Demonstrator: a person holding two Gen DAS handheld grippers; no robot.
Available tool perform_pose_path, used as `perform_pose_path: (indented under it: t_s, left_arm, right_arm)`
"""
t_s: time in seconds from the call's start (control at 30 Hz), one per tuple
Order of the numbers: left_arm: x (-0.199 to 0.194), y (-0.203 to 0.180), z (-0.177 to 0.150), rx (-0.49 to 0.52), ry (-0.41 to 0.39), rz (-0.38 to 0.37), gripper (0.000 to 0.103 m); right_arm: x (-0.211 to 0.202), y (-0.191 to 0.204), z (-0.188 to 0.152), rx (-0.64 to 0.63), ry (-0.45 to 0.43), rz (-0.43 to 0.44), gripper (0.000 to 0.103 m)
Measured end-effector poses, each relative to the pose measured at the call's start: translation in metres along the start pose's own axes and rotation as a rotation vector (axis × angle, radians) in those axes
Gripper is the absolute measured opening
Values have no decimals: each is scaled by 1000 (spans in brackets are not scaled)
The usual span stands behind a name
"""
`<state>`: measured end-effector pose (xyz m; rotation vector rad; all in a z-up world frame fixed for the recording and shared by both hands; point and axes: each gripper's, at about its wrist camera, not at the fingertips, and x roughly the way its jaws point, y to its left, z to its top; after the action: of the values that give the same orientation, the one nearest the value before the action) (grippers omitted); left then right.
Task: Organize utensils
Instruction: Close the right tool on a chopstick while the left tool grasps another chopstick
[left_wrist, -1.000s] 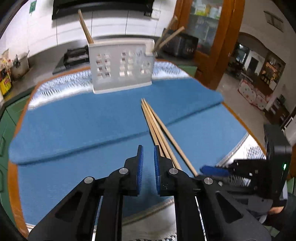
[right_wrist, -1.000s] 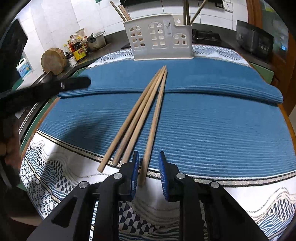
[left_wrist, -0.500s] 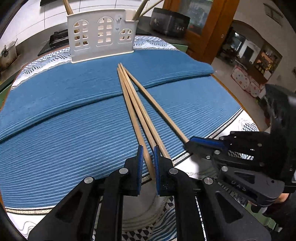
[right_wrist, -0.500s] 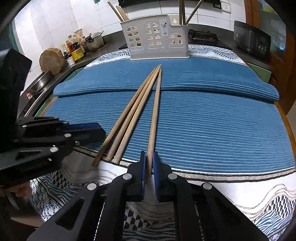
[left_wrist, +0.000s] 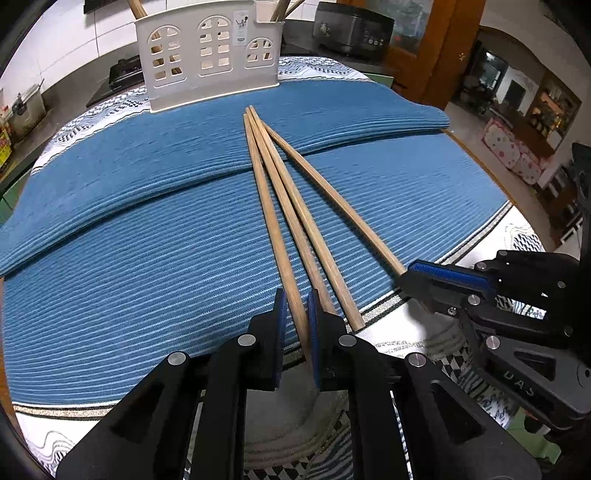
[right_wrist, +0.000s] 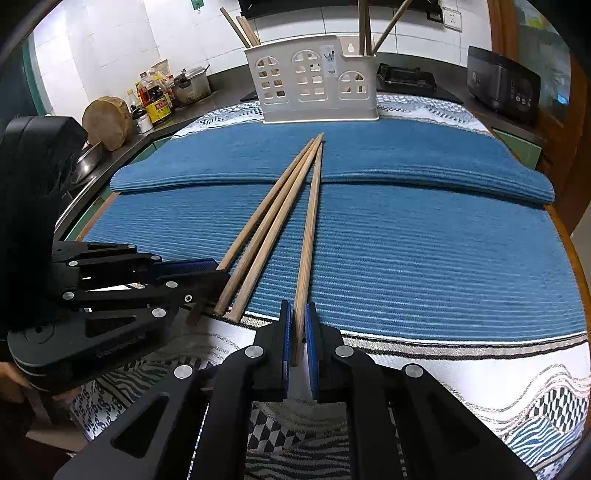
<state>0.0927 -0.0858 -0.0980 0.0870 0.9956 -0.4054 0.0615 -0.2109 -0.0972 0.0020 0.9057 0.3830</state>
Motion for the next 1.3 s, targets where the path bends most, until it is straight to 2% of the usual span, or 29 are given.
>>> perform_pose_path:
  t_s: [0.27, 0.37, 0.63, 0.87, 0.97, 1.13, 1.3]
  left_arm:
    - [-3, 0, -4, -42, -18, 16, 10]
    - [-4, 0, -6, -29, -27, 21, 10]
    - [-4, 8, -4, -40, -3, 17, 9]
    - [-3, 5, -4, -55, -6, 43, 11]
    - [-3, 7, -3, -68, -10, 31, 9]
    - [-10, 8, -6, -51, -40, 48, 7]
    - [-27, 17, -4, -59, -102, 32, 7]
  right_arm:
    - [3, -2, 0, 13, 3, 9, 8]
    - [0, -2, 0, 17, -6, 8, 7]
    - [-13, 1, 0, -2, -45, -2, 8]
    - [-3, -1, -3, 5, -12, 6, 8]
    - [-4, 0, -4, 4, -15, 8, 8]
    - [-18, -1, 2, -2, -59, 5, 8]
    - [-43, 2, 13, -28, -131, -1, 8]
